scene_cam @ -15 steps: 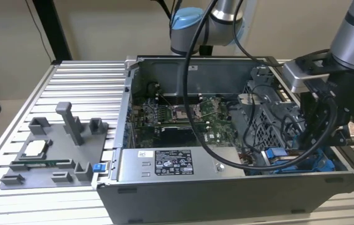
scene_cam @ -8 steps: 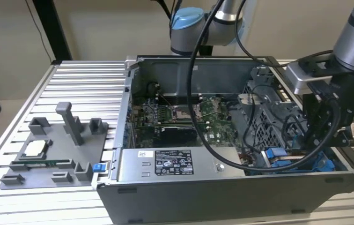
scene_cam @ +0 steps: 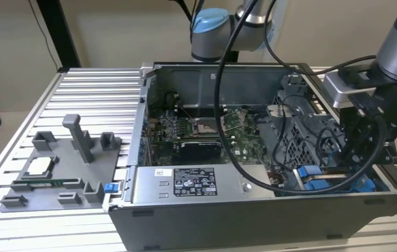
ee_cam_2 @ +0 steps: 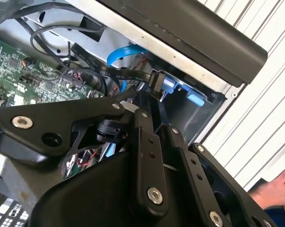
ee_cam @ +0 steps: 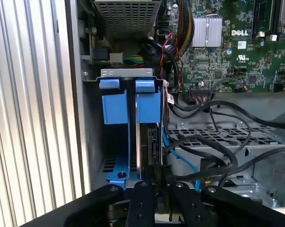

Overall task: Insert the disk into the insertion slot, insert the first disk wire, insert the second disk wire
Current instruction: 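Insert the first disk wire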

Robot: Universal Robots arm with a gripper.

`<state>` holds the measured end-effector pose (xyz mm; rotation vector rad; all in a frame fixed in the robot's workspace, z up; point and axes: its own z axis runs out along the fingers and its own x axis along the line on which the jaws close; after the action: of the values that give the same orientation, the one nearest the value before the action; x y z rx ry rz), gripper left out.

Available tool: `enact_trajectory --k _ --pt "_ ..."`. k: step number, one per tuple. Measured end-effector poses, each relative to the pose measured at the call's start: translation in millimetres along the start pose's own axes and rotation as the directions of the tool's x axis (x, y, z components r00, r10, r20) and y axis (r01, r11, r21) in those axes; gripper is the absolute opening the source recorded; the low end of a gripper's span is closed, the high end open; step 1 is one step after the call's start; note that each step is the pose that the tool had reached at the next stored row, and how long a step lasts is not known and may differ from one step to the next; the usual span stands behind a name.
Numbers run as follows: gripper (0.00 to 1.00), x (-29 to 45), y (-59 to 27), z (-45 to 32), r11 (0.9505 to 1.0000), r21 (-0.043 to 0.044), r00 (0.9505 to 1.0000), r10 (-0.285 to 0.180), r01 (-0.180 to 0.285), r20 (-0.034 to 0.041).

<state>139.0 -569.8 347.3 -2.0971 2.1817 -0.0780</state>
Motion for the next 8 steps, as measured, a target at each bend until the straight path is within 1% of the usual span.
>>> enact_trajectory --k 3,8 --pt "0.0 0.1 0.1 1.2 0.9996 -0.0012 0.9996 -0.027 0.027 0.0028" --pt "0.0 0.2 0.3 3.2 0.9996 -0.0011 0.9996 -0.028 0.028 0.0056"
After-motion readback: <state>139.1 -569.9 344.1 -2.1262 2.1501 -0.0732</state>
